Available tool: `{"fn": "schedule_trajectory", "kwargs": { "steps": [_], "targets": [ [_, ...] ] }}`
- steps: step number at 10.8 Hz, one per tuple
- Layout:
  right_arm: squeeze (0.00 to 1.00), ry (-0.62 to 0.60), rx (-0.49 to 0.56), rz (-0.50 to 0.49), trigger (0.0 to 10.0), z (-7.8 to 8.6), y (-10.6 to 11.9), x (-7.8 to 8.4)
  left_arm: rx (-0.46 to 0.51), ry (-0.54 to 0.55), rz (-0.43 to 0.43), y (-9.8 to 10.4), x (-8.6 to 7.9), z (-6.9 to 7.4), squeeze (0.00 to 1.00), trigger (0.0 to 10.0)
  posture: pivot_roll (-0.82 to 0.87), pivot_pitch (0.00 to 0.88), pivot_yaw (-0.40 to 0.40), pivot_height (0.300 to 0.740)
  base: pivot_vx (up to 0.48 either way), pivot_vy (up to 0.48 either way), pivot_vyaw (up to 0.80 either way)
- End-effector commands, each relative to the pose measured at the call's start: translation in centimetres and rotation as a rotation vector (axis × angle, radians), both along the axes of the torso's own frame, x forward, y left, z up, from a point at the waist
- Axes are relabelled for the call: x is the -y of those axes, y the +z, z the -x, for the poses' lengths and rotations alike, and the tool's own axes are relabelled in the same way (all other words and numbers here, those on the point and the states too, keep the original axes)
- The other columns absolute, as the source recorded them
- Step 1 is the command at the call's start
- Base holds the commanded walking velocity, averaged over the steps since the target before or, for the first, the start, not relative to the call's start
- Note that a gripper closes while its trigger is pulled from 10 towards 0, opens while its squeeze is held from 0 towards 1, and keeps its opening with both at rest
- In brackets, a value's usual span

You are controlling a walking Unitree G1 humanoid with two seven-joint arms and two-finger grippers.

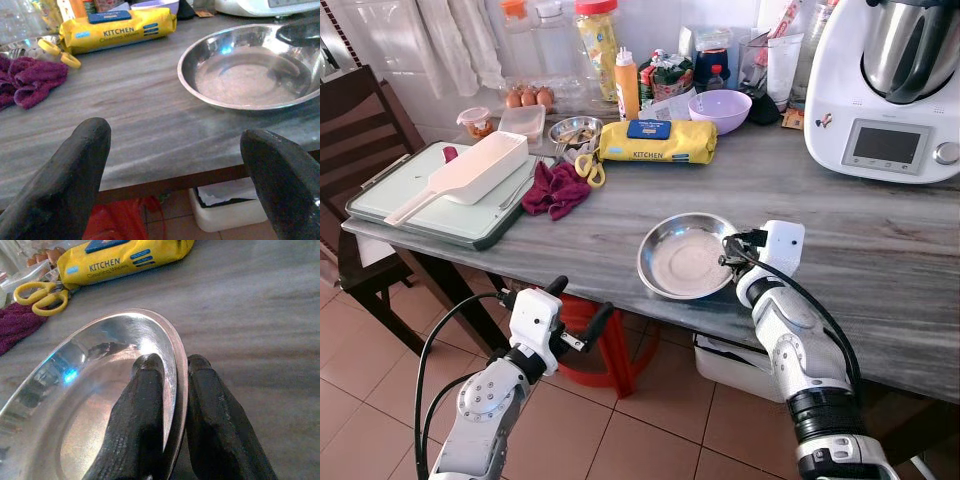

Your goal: Setting the table

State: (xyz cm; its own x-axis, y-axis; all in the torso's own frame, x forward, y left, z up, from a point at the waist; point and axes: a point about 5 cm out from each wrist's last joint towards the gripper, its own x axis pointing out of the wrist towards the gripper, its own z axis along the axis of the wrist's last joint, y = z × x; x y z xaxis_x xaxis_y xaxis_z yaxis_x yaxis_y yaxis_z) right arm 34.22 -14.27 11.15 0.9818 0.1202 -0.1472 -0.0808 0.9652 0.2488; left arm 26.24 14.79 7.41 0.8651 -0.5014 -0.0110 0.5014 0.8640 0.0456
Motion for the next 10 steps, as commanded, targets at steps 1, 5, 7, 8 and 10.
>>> {"fn": "schedule_trajectory", "kwargs": {
  "steps": [1,5,7,8,10],
  "targets": [
    [1.0,0.001,0.02,-0.013,10.0,-0.4,0.6,-0.4,0.002,-0.011,-0.006,0.2,0.0,-0.1,0.0,10.0,-0.15,0.01,0.098,0.74,0.0,0.0,0.0],
    [1.0,-0.025,0.065,-0.015,10.0,-0.8,1.2,-0.4,0.007,-0.01,-0.003,0.4,0.4,-0.2,0.0,10.0,-0.15,0.009,0.097,0.74,0.0,0.0,0.0],
    [1.0,-0.04,0.104,-0.016,10.0,-0.7,1.8,-0.2,0.009,-0.005,-0.006,0.5,0.5,-0.2,0.0,10.0,-0.15,0.009,0.096,0.74,0.0,0.0,0.0],
    [1.0,-0.027,0.14,-0.016,10.0,-0.4,2.4,-0.5,0.008,-0.002,-0.006,0.5,0.4,-0.2,0.0,10.0,-0.15,0.011,0.095,0.74,0.0,0.0,0.0],
    [1.0,0.002,0.189,0.022,10.0,1.4,3.1,-1.0,0.006,-0.006,-0.002,0.4,0.4,-0.1,0.0,10.0,-0.15,0.013,0.092,0.74,0.0,0.0,0.0]
  ]
}}
